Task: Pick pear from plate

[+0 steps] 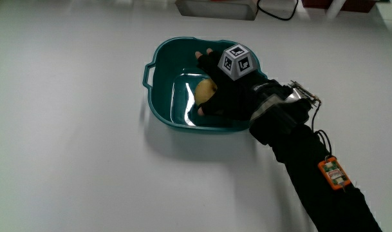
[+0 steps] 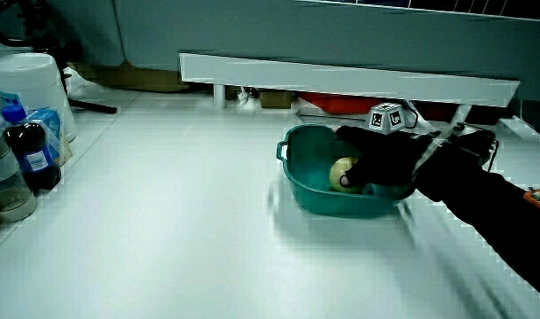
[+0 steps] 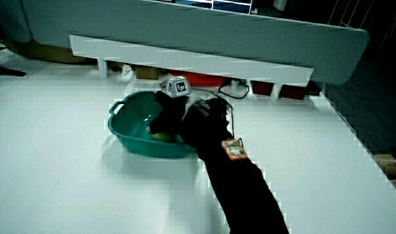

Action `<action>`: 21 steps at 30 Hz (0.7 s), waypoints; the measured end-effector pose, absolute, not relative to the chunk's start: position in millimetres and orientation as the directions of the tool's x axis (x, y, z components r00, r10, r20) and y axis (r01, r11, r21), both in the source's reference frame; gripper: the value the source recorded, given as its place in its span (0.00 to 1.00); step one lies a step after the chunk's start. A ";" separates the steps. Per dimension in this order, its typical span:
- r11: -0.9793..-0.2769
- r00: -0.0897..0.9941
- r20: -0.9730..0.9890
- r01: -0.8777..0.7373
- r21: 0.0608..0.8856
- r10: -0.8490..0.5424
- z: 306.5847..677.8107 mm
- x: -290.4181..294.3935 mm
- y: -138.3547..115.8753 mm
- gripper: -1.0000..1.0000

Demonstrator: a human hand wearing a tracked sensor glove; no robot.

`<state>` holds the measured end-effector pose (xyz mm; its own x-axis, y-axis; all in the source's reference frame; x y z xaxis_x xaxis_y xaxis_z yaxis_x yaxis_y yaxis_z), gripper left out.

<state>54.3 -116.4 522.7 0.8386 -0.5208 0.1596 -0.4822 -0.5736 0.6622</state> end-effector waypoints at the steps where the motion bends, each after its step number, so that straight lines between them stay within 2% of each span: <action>1: -0.572 0.841 0.149 -0.473 0.670 -0.521 524.0 53.5 -116.4 0.50; 9: -0.540 0.835 0.101 -0.437 0.719 -0.540 540.1 50.5 -112.5 0.50; 21: -0.595 0.830 0.063 -0.448 0.667 -0.553 540.0 49.9 -109.9 0.83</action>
